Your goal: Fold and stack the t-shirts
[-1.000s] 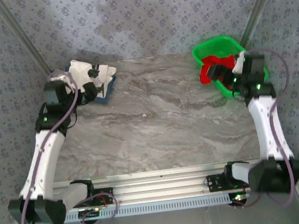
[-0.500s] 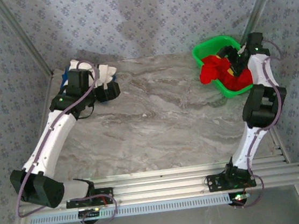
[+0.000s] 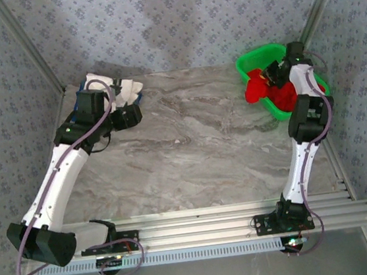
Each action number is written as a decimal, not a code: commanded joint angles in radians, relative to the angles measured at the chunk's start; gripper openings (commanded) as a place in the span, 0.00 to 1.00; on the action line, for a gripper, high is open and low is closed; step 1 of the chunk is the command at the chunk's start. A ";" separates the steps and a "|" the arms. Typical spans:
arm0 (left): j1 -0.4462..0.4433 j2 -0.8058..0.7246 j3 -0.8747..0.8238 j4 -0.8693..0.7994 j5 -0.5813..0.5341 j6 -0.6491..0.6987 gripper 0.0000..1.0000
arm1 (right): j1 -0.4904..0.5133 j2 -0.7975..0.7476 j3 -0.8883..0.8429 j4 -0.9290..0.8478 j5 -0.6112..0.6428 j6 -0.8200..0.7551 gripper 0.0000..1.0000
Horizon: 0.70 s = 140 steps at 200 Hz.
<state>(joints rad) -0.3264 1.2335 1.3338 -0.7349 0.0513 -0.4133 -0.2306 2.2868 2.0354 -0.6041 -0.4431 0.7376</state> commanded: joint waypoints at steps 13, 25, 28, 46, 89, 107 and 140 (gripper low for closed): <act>0.015 -0.038 -0.031 -0.019 -0.037 0.005 1.00 | 0.011 -0.131 0.027 0.096 0.035 0.007 0.00; 0.024 -0.049 -0.047 -0.007 -0.035 0.004 1.00 | 0.023 -0.204 0.033 0.121 0.035 -0.012 0.00; 0.026 -0.051 -0.050 -0.004 -0.033 0.004 1.00 | 0.028 -0.221 0.035 0.128 0.033 -0.016 0.00; 0.040 -0.059 -0.064 0.014 -0.023 0.004 1.00 | 0.050 -0.327 0.055 0.179 0.006 -0.021 0.00; 0.095 -0.041 -0.018 0.051 0.029 0.005 0.99 | 0.154 -0.469 0.278 0.264 -0.103 0.029 0.00; 0.122 -0.024 0.043 0.086 0.048 0.012 1.00 | 0.225 -0.448 0.462 0.275 -0.162 0.098 0.00; 0.180 -0.008 0.165 0.096 0.075 0.019 1.00 | 0.332 -0.397 0.634 0.359 -0.209 0.310 0.00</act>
<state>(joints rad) -0.1837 1.2285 1.3907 -0.6933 0.0864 -0.4091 0.0505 1.8587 2.6095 -0.3389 -0.5686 0.8600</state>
